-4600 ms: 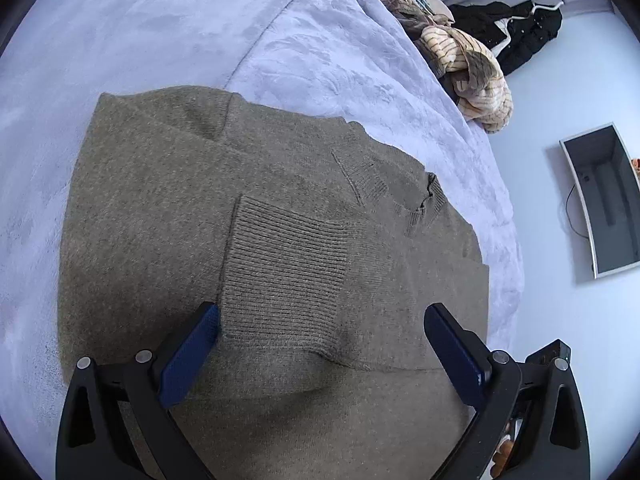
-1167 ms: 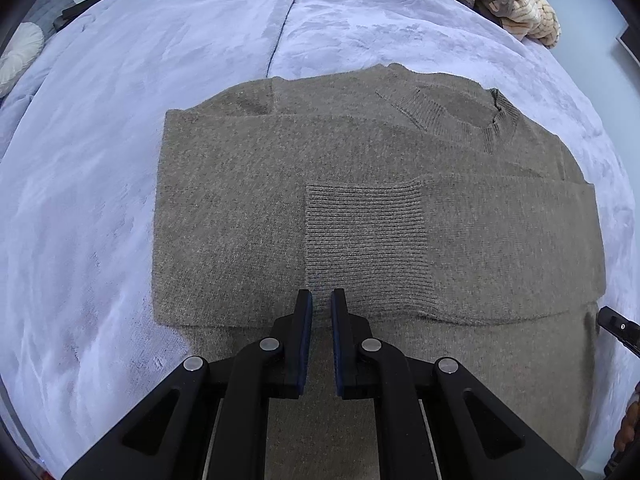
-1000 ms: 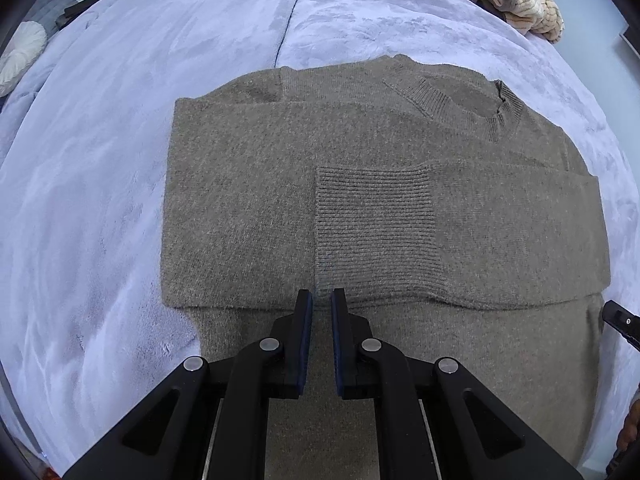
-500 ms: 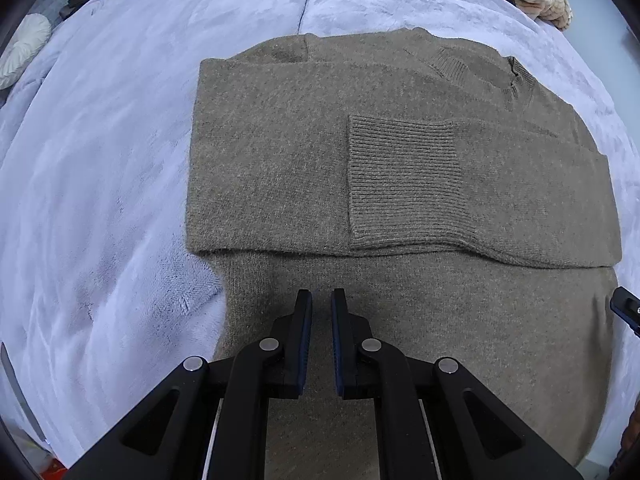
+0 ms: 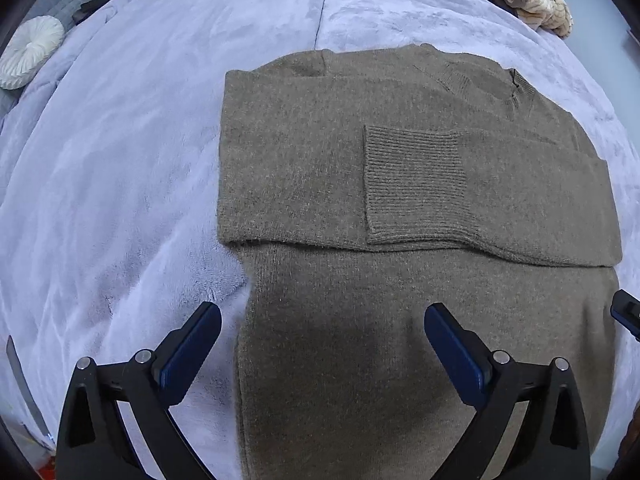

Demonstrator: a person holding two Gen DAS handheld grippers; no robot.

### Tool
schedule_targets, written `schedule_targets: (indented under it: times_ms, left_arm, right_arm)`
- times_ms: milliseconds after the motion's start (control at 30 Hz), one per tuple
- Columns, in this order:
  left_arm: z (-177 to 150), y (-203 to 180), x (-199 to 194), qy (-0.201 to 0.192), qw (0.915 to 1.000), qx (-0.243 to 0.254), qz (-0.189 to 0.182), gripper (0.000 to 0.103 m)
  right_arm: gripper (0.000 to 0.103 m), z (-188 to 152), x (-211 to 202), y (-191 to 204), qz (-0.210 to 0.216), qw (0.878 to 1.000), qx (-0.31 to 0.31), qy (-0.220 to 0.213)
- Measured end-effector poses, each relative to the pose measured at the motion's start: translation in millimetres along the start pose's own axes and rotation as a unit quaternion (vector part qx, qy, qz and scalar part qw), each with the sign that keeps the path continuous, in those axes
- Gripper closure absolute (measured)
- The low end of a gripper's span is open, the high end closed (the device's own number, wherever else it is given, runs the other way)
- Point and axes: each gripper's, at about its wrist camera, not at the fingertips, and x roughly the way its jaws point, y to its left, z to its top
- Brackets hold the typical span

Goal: Fold small clothes
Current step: 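Open both grippers and move them to the sweater's hem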

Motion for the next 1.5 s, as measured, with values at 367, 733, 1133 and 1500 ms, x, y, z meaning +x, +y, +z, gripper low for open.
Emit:
schedule_targets:
  times_ms: [367, 733, 1133, 1500]
  left_arm:
    - [11.5, 11.9, 13.6, 0.008, 0.9999, -0.005, -0.004, 0.001]
    - [-7.6, 34.5, 13.2, 0.004, 0.9990, 0.021, -0.040, 0.001]
    - [-50.2, 50.8, 3.6, 0.007, 0.9995, 0.014, -0.028, 0.001]
    - [-140.7, 48.6, -31.3, 0.067, 0.9951, -0.015, -0.070, 0.001]
  right_arm:
    - [0.017, -7.3, -2.0, 18.9, -0.003, 1.000, -0.024, -0.017]
    - [0.006, -33.3, -7.9, 36.3, 0.010, 0.999, -0.024, -0.022]
    - [0.006, -49.5, -6.6, 8.0, 0.025, 1.000, -0.004, 0.007]
    - [0.006, -78.8, -47.6, -83.0, 0.037, 0.998, 0.054, 0.009]
